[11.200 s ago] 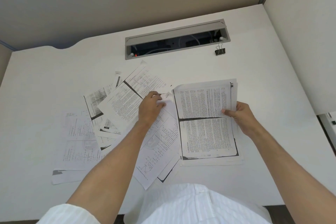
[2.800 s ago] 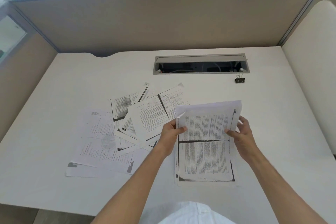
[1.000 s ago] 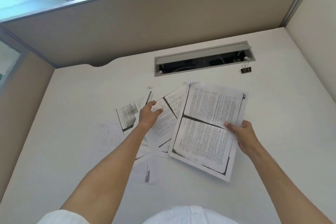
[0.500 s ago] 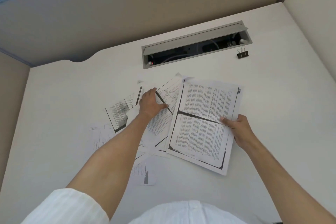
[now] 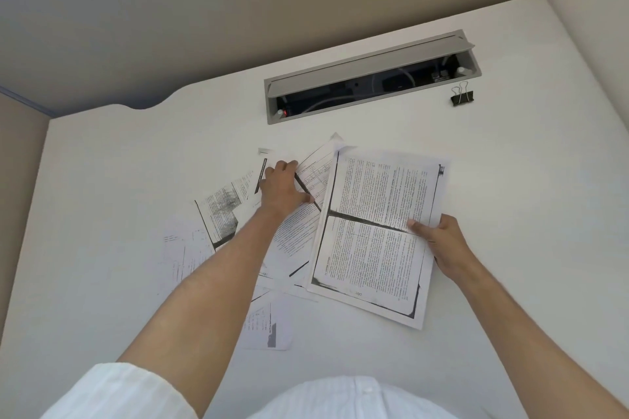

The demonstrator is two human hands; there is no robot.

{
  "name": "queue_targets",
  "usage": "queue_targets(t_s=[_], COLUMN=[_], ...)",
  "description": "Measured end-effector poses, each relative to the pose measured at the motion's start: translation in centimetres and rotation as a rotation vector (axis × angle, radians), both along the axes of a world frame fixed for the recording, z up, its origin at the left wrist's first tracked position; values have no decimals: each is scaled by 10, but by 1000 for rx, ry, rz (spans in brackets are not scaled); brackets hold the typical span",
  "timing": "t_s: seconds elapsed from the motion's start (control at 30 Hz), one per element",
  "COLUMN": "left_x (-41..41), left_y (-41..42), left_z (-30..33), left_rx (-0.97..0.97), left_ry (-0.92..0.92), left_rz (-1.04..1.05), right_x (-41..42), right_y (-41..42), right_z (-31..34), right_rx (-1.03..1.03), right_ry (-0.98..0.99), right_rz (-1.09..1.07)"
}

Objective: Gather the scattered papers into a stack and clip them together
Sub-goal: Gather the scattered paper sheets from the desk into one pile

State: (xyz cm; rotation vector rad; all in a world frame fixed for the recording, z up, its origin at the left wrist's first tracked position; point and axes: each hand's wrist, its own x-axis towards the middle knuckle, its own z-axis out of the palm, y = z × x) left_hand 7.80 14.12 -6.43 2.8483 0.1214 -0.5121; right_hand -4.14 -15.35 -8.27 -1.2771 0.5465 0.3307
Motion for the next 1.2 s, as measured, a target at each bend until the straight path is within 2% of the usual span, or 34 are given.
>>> queue_targets(t_s=[0.4,0.47,0.67,0.83,0.93,1.07,1.2], left_x=[4,2,-29,-77,-103,-123,-132], left_y=[4,7,24,25,23,20,14], left_z=[6,8,16,8,2,3,10], left_rx=[-208,-279,-660,-817,-942,-1076,-1045], left_ry=[102,133,200,358,354,381,361], left_rz=[90,166,547,657,765,777,677], right_x=[-5,-6,-8,-16,-24,-33,-38], right_y=[3,3,9,15,20,26,29], right_z=[-5,-5,-6,-4,-3,0,9], right_rx=[47,54,99,119,116,101,78], right_ry=[-14,-6,46,66,95,122,100], right_rz=[-10,-18,-30,12,36,72,131])
